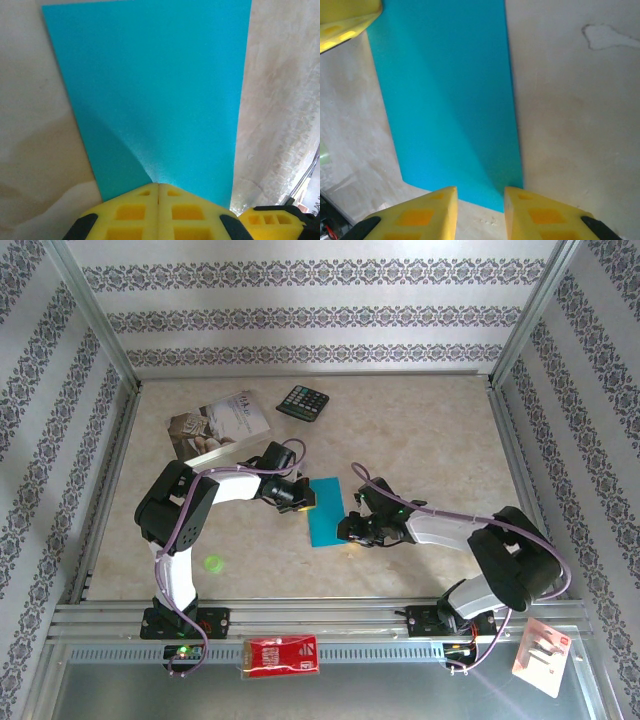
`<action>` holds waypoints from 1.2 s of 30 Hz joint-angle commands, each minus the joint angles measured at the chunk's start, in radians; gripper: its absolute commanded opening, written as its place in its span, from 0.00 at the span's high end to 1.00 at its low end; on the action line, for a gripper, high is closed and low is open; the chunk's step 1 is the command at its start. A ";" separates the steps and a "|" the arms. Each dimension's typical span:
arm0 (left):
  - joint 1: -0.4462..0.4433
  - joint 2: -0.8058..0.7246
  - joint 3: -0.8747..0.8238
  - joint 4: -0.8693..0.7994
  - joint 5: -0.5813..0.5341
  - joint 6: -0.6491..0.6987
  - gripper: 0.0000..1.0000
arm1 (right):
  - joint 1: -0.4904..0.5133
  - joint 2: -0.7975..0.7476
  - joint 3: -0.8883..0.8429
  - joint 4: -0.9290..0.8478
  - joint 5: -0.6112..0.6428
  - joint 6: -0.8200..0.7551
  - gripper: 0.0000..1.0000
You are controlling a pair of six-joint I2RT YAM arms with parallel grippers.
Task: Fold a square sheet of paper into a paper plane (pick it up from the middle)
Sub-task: Fold the triangle a second time at the center of the table.
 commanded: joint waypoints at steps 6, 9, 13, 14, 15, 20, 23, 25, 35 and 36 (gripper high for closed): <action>0.013 0.041 -0.019 -0.093 -0.047 0.033 1.00 | 0.011 0.049 0.037 0.057 0.002 0.006 0.69; 0.012 0.041 -0.019 -0.094 -0.048 0.032 1.00 | 0.013 0.059 0.046 0.077 -0.011 0.010 0.69; 0.012 0.041 -0.016 -0.097 -0.048 0.034 1.00 | 0.012 0.058 0.056 0.084 -0.016 0.008 0.68; 0.012 0.042 -0.016 -0.101 -0.047 0.035 1.00 | 0.012 0.054 0.058 0.084 -0.018 0.006 0.68; 0.013 0.043 -0.016 -0.100 -0.047 0.037 1.00 | 0.012 0.049 0.057 0.085 -0.020 0.007 0.68; 0.012 0.043 -0.020 -0.101 -0.049 0.035 1.00 | 0.012 0.033 0.054 0.090 -0.028 -0.001 0.67; 0.012 0.043 -0.022 -0.099 -0.048 0.035 1.00 | 0.012 0.021 0.049 0.096 -0.030 -0.002 0.66; 0.013 0.045 -0.020 -0.098 -0.046 0.035 1.00 | 0.011 0.015 0.047 0.098 -0.028 -0.007 0.66; 0.013 0.046 -0.019 -0.099 -0.046 0.035 1.00 | 0.004 0.029 0.065 0.124 -0.038 -0.036 0.63; 0.012 0.045 -0.019 -0.100 -0.045 0.036 1.00 | 0.001 0.033 0.068 0.127 -0.044 -0.039 0.63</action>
